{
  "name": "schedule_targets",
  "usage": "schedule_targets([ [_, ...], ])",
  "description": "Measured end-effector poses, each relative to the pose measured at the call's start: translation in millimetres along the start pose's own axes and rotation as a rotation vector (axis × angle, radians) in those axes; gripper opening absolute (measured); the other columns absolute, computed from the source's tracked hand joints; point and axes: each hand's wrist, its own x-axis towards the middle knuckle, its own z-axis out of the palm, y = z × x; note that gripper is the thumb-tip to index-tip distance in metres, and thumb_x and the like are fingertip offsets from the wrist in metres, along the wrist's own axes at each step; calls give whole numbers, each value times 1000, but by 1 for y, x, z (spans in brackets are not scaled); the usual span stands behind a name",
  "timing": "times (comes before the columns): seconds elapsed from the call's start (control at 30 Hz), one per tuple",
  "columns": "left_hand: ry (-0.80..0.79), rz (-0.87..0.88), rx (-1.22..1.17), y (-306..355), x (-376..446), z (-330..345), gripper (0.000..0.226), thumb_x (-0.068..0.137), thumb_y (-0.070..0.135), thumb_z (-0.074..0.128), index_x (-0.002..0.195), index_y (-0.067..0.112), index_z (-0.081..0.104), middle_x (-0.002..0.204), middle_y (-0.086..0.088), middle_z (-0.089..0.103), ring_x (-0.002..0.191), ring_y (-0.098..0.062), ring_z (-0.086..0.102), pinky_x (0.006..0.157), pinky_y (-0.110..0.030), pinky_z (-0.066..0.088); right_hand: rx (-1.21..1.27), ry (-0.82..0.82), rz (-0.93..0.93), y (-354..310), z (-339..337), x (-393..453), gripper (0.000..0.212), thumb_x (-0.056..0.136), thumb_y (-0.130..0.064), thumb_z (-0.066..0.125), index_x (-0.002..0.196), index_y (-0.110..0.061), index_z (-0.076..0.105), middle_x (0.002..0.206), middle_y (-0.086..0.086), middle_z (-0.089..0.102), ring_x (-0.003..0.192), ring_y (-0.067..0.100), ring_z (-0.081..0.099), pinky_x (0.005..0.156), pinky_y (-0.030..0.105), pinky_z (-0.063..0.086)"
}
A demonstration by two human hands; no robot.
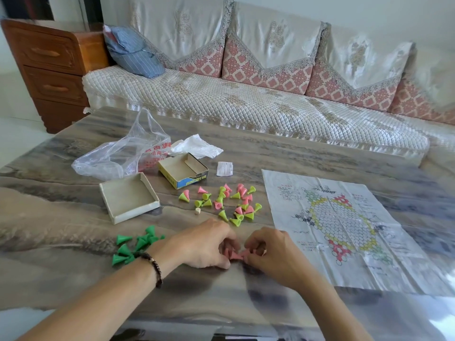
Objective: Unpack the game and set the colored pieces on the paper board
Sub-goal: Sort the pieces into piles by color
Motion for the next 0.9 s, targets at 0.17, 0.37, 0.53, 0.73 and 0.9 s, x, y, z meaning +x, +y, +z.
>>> schedule_targets([
  [0.17, 20, -3, -16, 3, 1, 5, 35, 79, 26, 77, 112, 25, 67, 94, 11, 59, 81, -4, 55, 73, -21, 46, 2, 4, 4, 1, 2, -17, 22, 73, -27, 73, 95, -22, 70, 82, -12, 51, 76, 7, 52, 66, 18, 43],
  [0.37, 60, 16, 7, 4, -3, 11, 28, 81, 27, 75, 108, 27, 69, 92, 13, 56, 77, -2, 53, 71, -19, 42, 43, 23, 16, 2, 6, -23, 19, 75, -24, 73, 94, -24, 71, 85, -14, 53, 74, 0, 52, 61, 9, 39],
  [0.53, 93, 22, -16, 4, -4, 15, 29, 82, 26, 73, 111, 27, 68, 88, 18, 52, 75, 1, 53, 64, -9, 35, 58, 42, 21, 1, 8, -25, 18, 75, -21, 72, 93, -23, 72, 85, -12, 57, 75, 2, 55, 61, 10, 41],
  [0.73, 48, 21, -22, 1, -3, 8, 45, 76, 30, 78, 119, 28, 64, 95, 18, 56, 76, 2, 55, 65, -11, 38, 63, 58, 18, 1, 3, -23, 21, 74, -30, 72, 95, -24, 71, 83, -13, 58, 74, 1, 56, 61, 9, 40],
  [0.9, 65, -13, -69, -11, -5, -17, 50, 72, 45, 77, 118, 33, 61, 102, 20, 60, 81, 1, 61, 71, -19, 48, 111, 138, 28, 0, -13, -5, 13, 81, -35, 68, 84, -23, 70, 78, -10, 66, 74, 3, 60, 66, 16, 46],
])
